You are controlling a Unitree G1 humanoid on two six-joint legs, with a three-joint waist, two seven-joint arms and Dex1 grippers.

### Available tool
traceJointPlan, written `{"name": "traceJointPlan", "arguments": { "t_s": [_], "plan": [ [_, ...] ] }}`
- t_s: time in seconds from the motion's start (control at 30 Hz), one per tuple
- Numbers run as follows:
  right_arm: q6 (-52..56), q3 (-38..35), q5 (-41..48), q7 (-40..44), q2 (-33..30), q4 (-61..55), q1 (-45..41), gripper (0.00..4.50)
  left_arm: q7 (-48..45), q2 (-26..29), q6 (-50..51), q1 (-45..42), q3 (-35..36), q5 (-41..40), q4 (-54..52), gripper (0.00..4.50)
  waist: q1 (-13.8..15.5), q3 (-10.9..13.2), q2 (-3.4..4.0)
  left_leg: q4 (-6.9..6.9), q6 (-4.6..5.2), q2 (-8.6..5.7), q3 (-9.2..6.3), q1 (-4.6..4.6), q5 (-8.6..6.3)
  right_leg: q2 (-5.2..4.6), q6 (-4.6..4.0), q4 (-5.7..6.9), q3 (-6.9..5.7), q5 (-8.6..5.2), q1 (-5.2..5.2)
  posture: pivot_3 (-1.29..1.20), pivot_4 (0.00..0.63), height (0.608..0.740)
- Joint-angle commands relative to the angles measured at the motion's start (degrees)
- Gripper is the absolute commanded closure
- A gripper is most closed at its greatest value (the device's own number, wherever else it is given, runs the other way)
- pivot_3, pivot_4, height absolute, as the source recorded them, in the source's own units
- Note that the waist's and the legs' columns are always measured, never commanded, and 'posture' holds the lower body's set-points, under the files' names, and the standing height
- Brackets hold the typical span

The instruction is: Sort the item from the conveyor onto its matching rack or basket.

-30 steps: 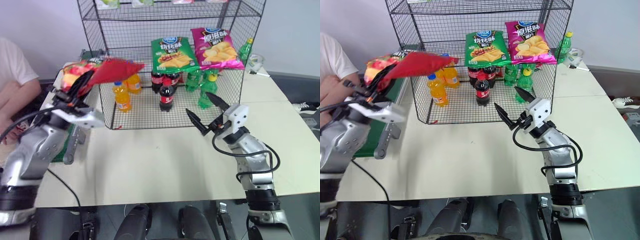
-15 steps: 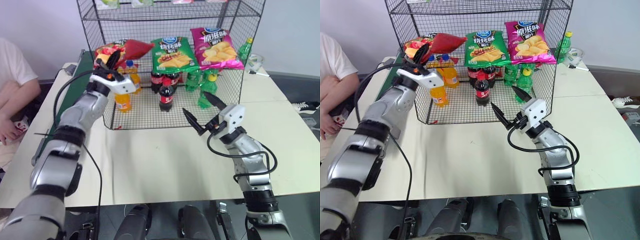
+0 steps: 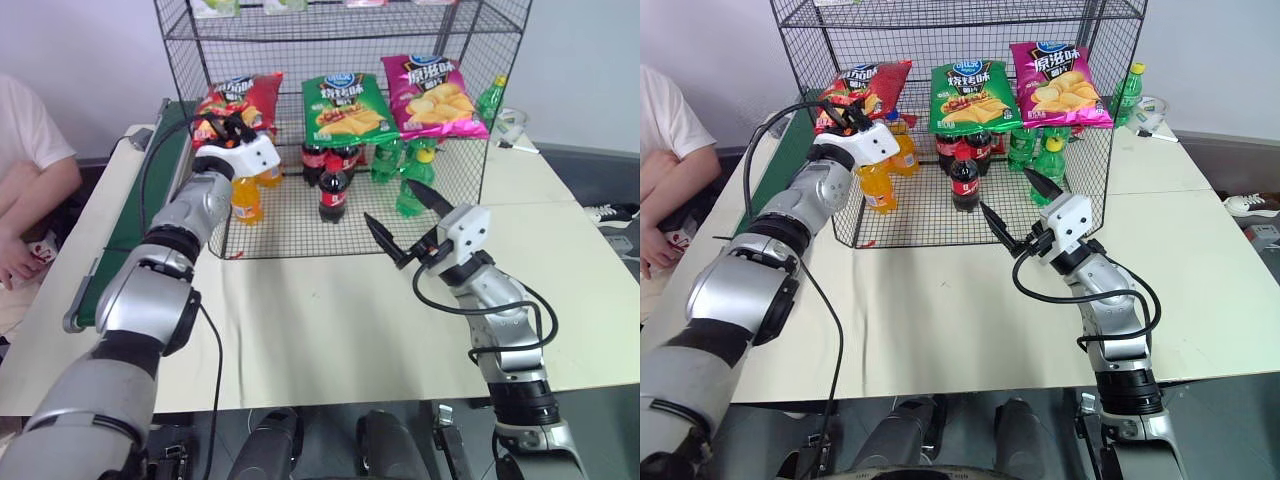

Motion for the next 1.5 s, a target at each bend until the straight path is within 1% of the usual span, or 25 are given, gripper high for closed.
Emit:
{"name": "traceJointPlan", "arguments": {
  "t_s": [0.03, 0.07, 0.13, 0.17, 0.2, 0.23, 0.37, 0.43, 0.53, 0.7, 0.8, 0.83, 0.9, 0.93, 1.0, 1.03, 1.07, 1.13, 1.23, 1.3, 1.37, 1.47, 1.5],
  "plan": [
    [-0.4, -0.3, 0.1, -0.3, -0.4, -2.2, -0.9, 0.00, -1.9, 0.5, -2.7, -2.1, 1.0, -3.2, -0.8, 3.95, 0.0, 0.0, 0.00, 0.00, 0.00, 0.00, 0.00, 0.00, 0.00, 0.00, 0.00, 0.00, 0.00, 0.00, 0.00, 0.00, 0.150, 0.740],
    [-0.3, -0.4, 0.1, -0.3, -0.4, -2.2, -1.0, 0.00, -2.4, 0.7, -3.3, -1.9, 1.0, -3.8, -1.1, 3.68, 0.0, 0.0, 0.00, 0.00, 0.00, 0.00, 0.00, 0.00, 0.00, 0.00, 0.00, 0.00, 0.00, 0.00, 0.00, 0.00, 0.150, 0.740],
    [-0.4, -0.4, 0.1, -0.3, -0.5, -2.1, -0.9, 0.00, -2.4, 1.3, -4.2, -1.3, 0.5, -4.1, -2.0, 2.74, 0.0, 0.0, -0.01, 0.00, 0.00, 0.00, 0.00, 0.00, 0.00, 0.00, 0.00, 0.00, 0.00, 0.00, 0.01, 0.00, 0.150, 0.740],
    [-0.3, -0.4, 0.2, -0.3, -0.5, -2.2, -0.8, 0.00, -2.4, 1.6, -4.3, -1.0, 0.0, -3.9, -2.5, 2.35, 0.0, 0.0, -0.01, 0.01, 0.00, 0.00, 0.00, 0.01, 0.00, 0.00, 0.00, 0.00, 0.00, 0.00, 0.02, 0.00, 0.150, 0.740],
    [-0.1, -0.3, 0.4, -0.2, -0.5, -2.3, -0.7, 0.00, -2.9, 2.0, -5.0, -0.4, 0.1, -4.4, -3.2, 1.76, 0.0, 0.0, -0.01, 0.01, 0.00, 0.00, 0.00, 0.01, 0.00, 0.00, 0.00, 0.00, 0.00, 0.00, 0.02, 0.00, 0.150, 0.740],
    [0.0, -0.3, 0.6, -0.1, -0.5, -2.4, -0.6, 0.00, -3.4, 2.3, -5.8, 0.2, 0.4, -5.1, -3.9, 1.33, 0.1, 0.0, -0.01, 0.02, 0.00, 0.00, 0.00, 0.01, 0.00, 0.00, 0.00, 0.00, 0.00, 0.00, 0.02, 0.00, 0.150, 0.740],
    [0.1, -0.2, 0.7, 0.3, -0.8, -2.6, -0.3, 0.00, -6.2, 4.1, -10.0, 4.4, 0.5, -7.0, -9.4, 1.33, 0.0, 0.0, -0.01, 0.04, 0.00, 0.00, 0.00, 0.01, 0.00, -0.01, 0.00, 0.00, 0.00, 0.00, 0.03, 0.00, 0.150, 0.740],
    [0.0, -0.2, 0.6, 0.5, -0.8, -2.3, -0.2, 0.00, -7.6, 7.1, -12.3, 9.6, 1.9, -8.8, -17.7, 1.33, -0.1, 0.0, 0.02, 0.04, 0.00, 0.00, -0.01, 0.01, 0.00, -0.01, -0.01, 0.00, 0.01, 0.01, 0.03, 0.00, 0.150, 0.740],
    [-0.1, -0.2, 0.8, 0.9, -1.0, -1.6, -0.6, 0.00, -11.6, 10.5, -11.6, 17.8, 4.6, -11.9, -31.2, 1.33, -0.4, 0.0, 0.02, -0.03, 0.00, 0.02, 0.03, 0.04, 0.00, 0.01, -0.02, 0.03, 0.11, 0.01, -0.06, 0.00, 0.150, 0.740],
    [-0.4, -0.3, 0.8, 1.7, -1.2, -0.1, -1.6, 0.00, -19.2, 12.9, -7.4, 31.2, 10.4, -19.4, -51.5, 1.33, -0.1, 0.0, 0.02, -0.02, 0.00, 0.03, 0.05, 0.01, 0.00, 0.00, -0.05, 0.04, 0.15, 0.03, -0.11, 0.00, 0.150, 0.740],
    [-0.6, -0.5, 1.0, 2.1, -1.4, 0.5, -1.9, 0.00, -27.1, 12.9, -4.6, 39.3, 13.5, -29.9, -61.5, 1.33, 0.0, 0.0, 0.05, -0.01, 0.00, 0.03, 0.04, 0.01, 0.00, 0.00, -0.07, 0.04, 0.16, 0.04, -0.09, 0.00, 0.150, 0.740],
    [-0.8, -0.6, 1.0, 2.4, -1.6, 0.7, -1.9, 0.00, -31.9, 12.7, -2.6, 42.7, 14.2, -36.8, -65.6, 1.33, 0.0, 0.0, 0.06, -0.01, 0.00, 0.03, 0.05, 0.01, 0.00, -0.01, -0.07, 0.03, 0.17, 0.04, -0.08, 0.00, 0.150, 0.740],
    [-1.1, -1.0, 1.4, 3.1, -2.1, 1.0, -1.8, 0.00, -41.0, 12.5, 6.1, 49.7, 16.2, -51.9, -73.5, 1.33, -0.1, -0.1, 0.08, -0.01, 0.00, 0.05, 0.05, 0.02, 0.00, -0.02, -0.08, 0.02, 0.17, 0.04, -0.08, 0.00, 0.150, 0.740],
    [-1.1, -1.3, 1.6, 3.5, -2.4, 1.2, -1.8, 0.00, -44.1, 12.8, 9.4, 52.4, 17.2, -56.8, -76.6, 1.33, -0.2, -0.1, 0.09, -0.02, 0.00, 0.05, 0.05, 0.03, -0.01, -0.04, -0.09, 0.00, 0.18, 0.03, -0.07, 0.00, 0.150, 0.740],
    [-0.7, -2.2, 3.2, 5.7, -4.2, 1.1, -1.1, 0.00, -47.3, 14.1, 15.1, 57.3, 20.9, -63.5, -81.2, 1.33, -0.2, -0.1, 0.09, -0.03, 0.00, 0.09, 0.04, 0.03, -0.01, -0.02, -0.11, -0.01, 0.21, 0.04, -0.08, 0.00, 0.150, 0.740],
    [-0.3, -3.0, 4.3, 7.4, -5.8, 1.1, -0.5, 0.00, -49.1, 15.3, 20.9, 60.2, 23.1, -69.0, -83.1, 1.33, -0.1, -0.1, 0.09, -0.03, 0.00, 0.09, 0.04, 0.04, -0.01, -0.02, -0.12, 0.00, 0.22, 0.04, -0.07, 0.00, 0.150, 0.740],
    [0.2, -4.0, 5.4, 9.1, -7.5, 1.1, 0.2, 0.00, -50.7, 16.6, 25.9, 63.0, 25.3, -73.0, -84.4, 1.33, -0.1, -0.1, 0.09, -0.03, 0.00, 0.10, 0.03, 0.03, -0.01, -0.02, -0.13, -0.01, 0.22, 0.05, -0.07, 0.00, 0.150, 0.740],
    [1.6, -6.0, 8.1, 13.0, -11.2, 0.9, 1.8, 0.00, -52.5, 18.4, 32.1, 67.6, 30.1, -78.5, -85.6, 1.33, 0.0, 0.0, 0.10, -0.02, 0.02, 0.11, 0.03, 0.05, -0.01, -0.02, -0.14, -0.04, 0.22, 0.04, -0.03, 0.00, 0.150, 0.740],
    [3.1, -10.3, 11.3, 18.6, -17.8, 1.1, 5.5, 0.00, -56.3, 21.4, 35.4, 73.2, 38.0, -80.7, -82.6, 1.33, 0.3, 0.0, 0.10, -0.02, 0.04, 0.11, 0.03, 0.06, -0.03, -0.03, -0.15, -0.09, 0.21, 0.03, 0.01, 0.00, 0.150, 0.740],
    [2.3, -12.7, 11.4, 21.1, -21.3, 1.9, 7.8, 0.00, -59.2, 23.2, 32.6, 75.6, 41.0, -77.3, -79.3, 1.33, 0.3, 0.0, 0.10, -0.02, 0.07, 0.11, 0.03, 0.07, -0.05, -0.07, -0.20, -0.16, 0.20, 0.00, 0.06, 0.00, 0.150, 0.740],
    [2.4, -14.8, 12.1, 22.7, -23.5, 2.7, 9.5, 0.00, -61.4, 24.4, 32.6, 77.0, 43.4, -76.4, -76.6, 1.33, 0.3, 0.0, 0.10, -0.03, 0.06, 0.18, 0.05, 0.09, -0.06, -0.08, -0.35, -0.21, 0.20, -0.08, 0.11, 0.00, 0.150, 0.740],
    [2.0, -16.7, 12.0, 24.8, -25.4, 4.2, 11.2, 0.00, -63.5, 25.3, 31.3, 76.9, 45.8, -74.7, -72.7, 1.33, 0.4, 0.0, 0.10, -0.03, 0.07, 0.22, 0.06, 0.13, -0.08, -0.09, -0.43, -0.27, 0.20, -0.12, 0.18, 0.00, 0.150, 0.740],
    [1.5, -16.9, 11.6, 25.2, -25.7, 5.0, 11.5, 0.00, -64.3, 25.4, 29.4, 76.8, 46.2, -73.1, -70.8, 1.33, 0.4, 0.0, 0.10, -0.03, 0.08, 0.22, 0.07, 0.13, -0.09, -0.10, -0.43, -0.28, 0.21, -0.13, 0.18, 0.00, 0.150, 0.740]
  ]
}}
